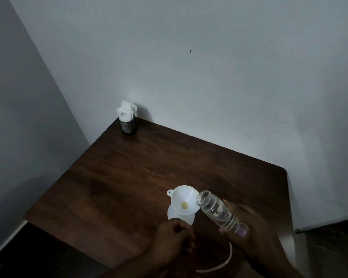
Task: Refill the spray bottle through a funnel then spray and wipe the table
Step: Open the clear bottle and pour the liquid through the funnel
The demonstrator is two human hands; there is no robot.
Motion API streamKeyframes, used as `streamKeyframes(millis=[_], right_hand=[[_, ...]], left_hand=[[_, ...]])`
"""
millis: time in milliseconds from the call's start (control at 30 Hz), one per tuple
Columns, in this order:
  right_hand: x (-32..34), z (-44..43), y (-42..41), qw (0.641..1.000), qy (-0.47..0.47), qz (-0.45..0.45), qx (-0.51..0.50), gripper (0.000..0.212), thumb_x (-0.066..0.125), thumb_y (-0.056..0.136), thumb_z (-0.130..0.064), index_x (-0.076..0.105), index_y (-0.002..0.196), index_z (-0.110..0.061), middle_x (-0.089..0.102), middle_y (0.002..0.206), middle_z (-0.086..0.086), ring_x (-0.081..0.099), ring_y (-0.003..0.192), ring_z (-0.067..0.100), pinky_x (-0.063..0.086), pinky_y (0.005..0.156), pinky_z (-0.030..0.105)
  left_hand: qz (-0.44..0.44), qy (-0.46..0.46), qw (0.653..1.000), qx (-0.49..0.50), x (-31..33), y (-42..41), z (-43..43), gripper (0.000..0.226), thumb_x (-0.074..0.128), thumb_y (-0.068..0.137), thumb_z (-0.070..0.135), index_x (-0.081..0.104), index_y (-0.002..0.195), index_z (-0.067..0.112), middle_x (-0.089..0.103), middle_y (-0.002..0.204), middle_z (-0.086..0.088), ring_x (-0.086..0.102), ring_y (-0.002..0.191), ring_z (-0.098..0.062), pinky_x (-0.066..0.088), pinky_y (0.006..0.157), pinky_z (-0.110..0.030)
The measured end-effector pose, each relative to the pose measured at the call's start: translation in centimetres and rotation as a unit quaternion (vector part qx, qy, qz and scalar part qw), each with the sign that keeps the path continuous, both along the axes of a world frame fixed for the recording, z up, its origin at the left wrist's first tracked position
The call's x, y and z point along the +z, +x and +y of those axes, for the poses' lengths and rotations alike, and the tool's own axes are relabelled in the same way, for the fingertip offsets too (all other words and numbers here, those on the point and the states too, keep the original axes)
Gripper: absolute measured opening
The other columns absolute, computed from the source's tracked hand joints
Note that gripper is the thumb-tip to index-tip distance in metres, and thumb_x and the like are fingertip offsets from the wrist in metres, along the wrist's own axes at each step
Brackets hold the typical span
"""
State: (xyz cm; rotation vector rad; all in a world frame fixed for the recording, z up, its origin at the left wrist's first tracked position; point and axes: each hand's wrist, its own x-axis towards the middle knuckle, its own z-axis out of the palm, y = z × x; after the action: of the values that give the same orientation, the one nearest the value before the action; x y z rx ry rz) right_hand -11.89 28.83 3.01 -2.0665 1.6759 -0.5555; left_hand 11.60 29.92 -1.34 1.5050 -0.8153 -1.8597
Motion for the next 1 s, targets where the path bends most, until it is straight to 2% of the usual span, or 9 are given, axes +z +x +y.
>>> streamKeyframes(millis=[100,233,400,500,600,733,867,967,1000], right_hand=[[0.0,-0.4,0.1,1.0,0.018,0.004,-0.008,0.062,0.066,0.067,-0.063,0.041,0.123,-0.055,0.041,0.11,-0.041,0.05,0.098,-0.007,0.033,0.083,0.01],[-0.3,-0.1,0.0,1.0,-0.004,0.02,0.003,0.066,0.058,0.068,-0.072,0.046,0.129,-0.049,0.049,0.114,-0.031,0.055,0.099,-0.001,0.037,0.081,0.015],[0.2,-0.3,0.7,0.998,-0.06,0.036,-0.001,0.071,0.064,0.064,-0.057,0.051,0.129,-0.032,0.054,0.108,-0.019,0.059,0.091,0.005,0.041,0.075,0.016],[0.1,-0.3,0.7,0.997,-0.066,0.045,-0.003,0.078,0.075,0.06,-0.049,0.046,0.131,-0.032,0.056,0.107,-0.018,0.06,0.09,0.006,0.047,0.072,0.023],[-0.1,-0.3,0.5,0.998,-0.055,0.043,-0.001,0.079,0.08,0.06,-0.044,0.048,0.132,-0.034,0.056,0.108,-0.018,0.06,0.091,0.007,0.049,0.072,0.026],[-0.6,-0.4,0.2,0.997,-0.041,0.066,0.006,0.081,0.079,0.061,-0.047,0.047,0.134,-0.035,0.065,0.11,-0.008,0.062,0.093,0.01,0.053,0.072,0.029],[-0.4,-0.4,0.2,0.997,-0.04,0.066,0.002,0.08,0.073,0.065,-0.054,0.041,0.136,-0.037,0.065,0.11,-0.009,0.064,0.092,0.012,0.057,0.071,0.033],[0.2,-0.5,0.6,0.994,-0.081,0.076,-0.001,0.07,0.061,0.07,-0.065,0.045,0.129,-0.03,0.068,0.101,-0.004,0.063,0.085,0.011,0.054,0.067,0.029],[0.3,-0.4,0.7,0.993,-0.087,0.084,-0.001,0.071,0.066,0.071,-0.064,0.045,0.128,-0.029,0.068,0.099,-0.003,0.062,0.085,0.01,0.053,0.066,0.028]], left_hand=[[-0.079,0.002,0.991,0.106,-0.1,2.4,-1.3,0.02,0.057,0.098,0.008,0.069,0.083,0.007,0.07,0.069,-0.014,0.061,0.06,-0.024,0.05,0.055,-0.031],[-0.07,-0.014,0.974,0.214,0.9,4.0,-4.1,0.025,0.058,0.1,0.021,0.069,0.086,0.004,0.067,0.073,-0.017,0.06,0.063,-0.026,0.049,0.059,-0.034],[-0.034,-0.046,0.984,0.169,2.1,4.2,-6.1,0.02,0.069,0.095,0.023,0.073,0.093,0.004,0.07,0.079,-0.016,0.062,0.071,-0.024,0.054,0.066,-0.035],[-0.038,-0.054,0.985,0.158,1.9,4.0,-6.6,0.01,0.071,0.094,0.014,0.073,0.093,0.004,0.075,0.093,-0.023,0.066,0.075,-0.024,0.056,0.067,-0.033],[-0.057,-0.049,0.985,0.155,1.6,3.9,-6.8,0.006,0.068,0.093,0.007,0.072,0.093,0.002,0.075,0.094,-0.022,0.067,0.075,-0.023,0.055,0.065,-0.031],[-0.06,-0.042,0.985,0.158,1.1,3.9,-7.0,0.007,0.068,0.092,0.003,0.073,0.088,0.006,0.076,0.091,-0.021,0.067,0.074,-0.023,0.054,0.066,-0.032],[-0.052,-0.053,0.983,0.166,0.9,4.0,-7.0,0.009,0.069,0.092,0.0,0.074,0.086,0.006,0.076,0.09,-0.02,0.067,0.073,-0.024,0.055,0.066,-0.033],[-0.057,-0.063,0.982,0.166,1.0,3.9,-7.0,0.01,0.069,0.091,0.0,0.074,0.085,0.006,0.076,0.084,-0.017,0.068,0.071,-0.022,0.057,0.067,-0.033],[-0.056,-0.065,0.982,0.166,1.0,3.9,-7.0,0.01,0.069,0.091,0.0,0.074,0.085,0.005,0.076,0.083,-0.016,0.068,0.071,-0.022,0.058,0.067,-0.033]])
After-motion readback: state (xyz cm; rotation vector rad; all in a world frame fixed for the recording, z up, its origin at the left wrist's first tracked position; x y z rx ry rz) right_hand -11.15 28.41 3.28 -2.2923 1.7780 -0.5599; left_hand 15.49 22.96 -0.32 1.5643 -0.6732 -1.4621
